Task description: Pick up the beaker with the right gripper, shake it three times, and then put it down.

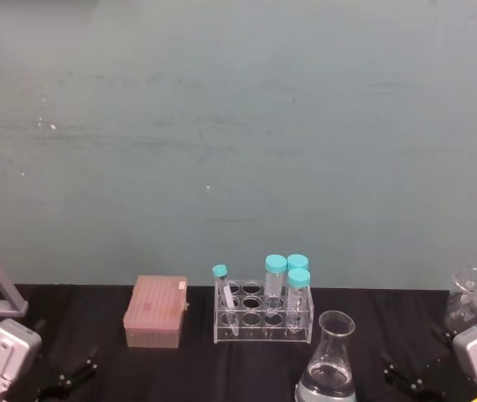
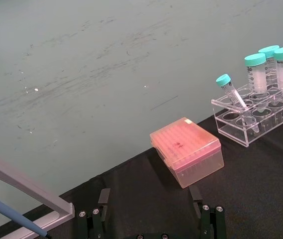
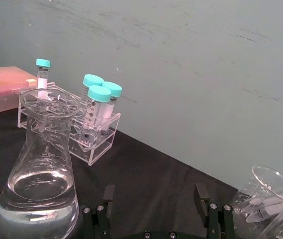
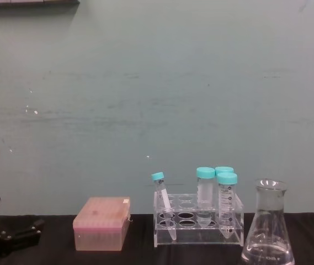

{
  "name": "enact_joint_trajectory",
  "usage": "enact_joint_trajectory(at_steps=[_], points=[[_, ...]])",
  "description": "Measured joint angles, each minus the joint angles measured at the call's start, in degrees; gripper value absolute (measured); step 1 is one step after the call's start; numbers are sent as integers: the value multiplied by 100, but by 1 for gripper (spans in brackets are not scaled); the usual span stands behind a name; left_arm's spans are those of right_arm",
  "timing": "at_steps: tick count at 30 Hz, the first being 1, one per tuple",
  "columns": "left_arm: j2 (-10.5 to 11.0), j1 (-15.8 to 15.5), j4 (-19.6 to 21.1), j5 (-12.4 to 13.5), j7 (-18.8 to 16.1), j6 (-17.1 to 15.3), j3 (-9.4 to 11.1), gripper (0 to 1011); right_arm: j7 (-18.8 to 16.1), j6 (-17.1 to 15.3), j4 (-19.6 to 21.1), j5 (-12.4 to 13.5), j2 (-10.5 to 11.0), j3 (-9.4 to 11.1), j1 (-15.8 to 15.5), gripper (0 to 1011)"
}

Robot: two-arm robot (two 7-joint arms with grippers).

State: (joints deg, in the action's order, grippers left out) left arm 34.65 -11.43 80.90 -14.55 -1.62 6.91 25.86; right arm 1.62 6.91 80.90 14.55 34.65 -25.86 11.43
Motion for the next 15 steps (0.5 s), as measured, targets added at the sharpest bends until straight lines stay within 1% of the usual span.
enact_joint_trajectory(at_steps=[15], points=[[0,0,0,0,0,0,0,1000,0,0,0,0,0,0,0,1002]])
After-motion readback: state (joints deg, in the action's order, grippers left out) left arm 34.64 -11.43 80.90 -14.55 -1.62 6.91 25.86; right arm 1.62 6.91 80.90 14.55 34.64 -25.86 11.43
